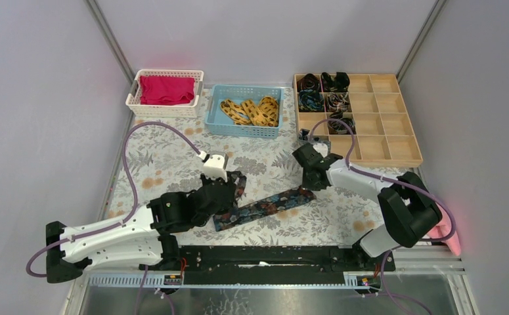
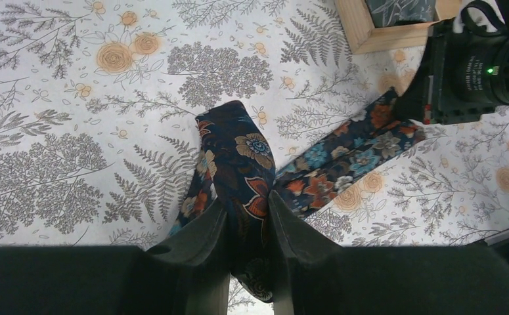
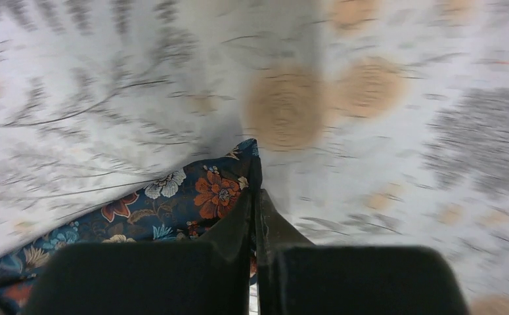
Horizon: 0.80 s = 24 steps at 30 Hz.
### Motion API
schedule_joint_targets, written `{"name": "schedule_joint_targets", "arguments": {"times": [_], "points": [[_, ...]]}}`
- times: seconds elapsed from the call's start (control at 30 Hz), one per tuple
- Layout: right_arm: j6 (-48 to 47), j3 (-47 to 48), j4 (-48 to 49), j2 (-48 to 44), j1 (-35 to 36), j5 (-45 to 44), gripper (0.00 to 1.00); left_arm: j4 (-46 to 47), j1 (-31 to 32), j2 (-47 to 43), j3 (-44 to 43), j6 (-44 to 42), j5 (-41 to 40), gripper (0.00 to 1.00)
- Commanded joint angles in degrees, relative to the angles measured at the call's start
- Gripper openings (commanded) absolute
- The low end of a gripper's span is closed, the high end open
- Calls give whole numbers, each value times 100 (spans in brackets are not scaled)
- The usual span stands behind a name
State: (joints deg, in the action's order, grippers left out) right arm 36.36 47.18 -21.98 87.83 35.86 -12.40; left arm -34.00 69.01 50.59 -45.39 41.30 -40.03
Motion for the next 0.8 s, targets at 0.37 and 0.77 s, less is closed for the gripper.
{"name": "schedule_joint_targets", "arguments": {"times": [0.37,0.77], "points": [[67,789,-2593,-242,-1270,-2783,0,1521,33,-94,339,-465,-621,31],[289,1487,-3522,648,-2079,-3672,0,-336,33,-1144,1371,1804,-619,44]]}}
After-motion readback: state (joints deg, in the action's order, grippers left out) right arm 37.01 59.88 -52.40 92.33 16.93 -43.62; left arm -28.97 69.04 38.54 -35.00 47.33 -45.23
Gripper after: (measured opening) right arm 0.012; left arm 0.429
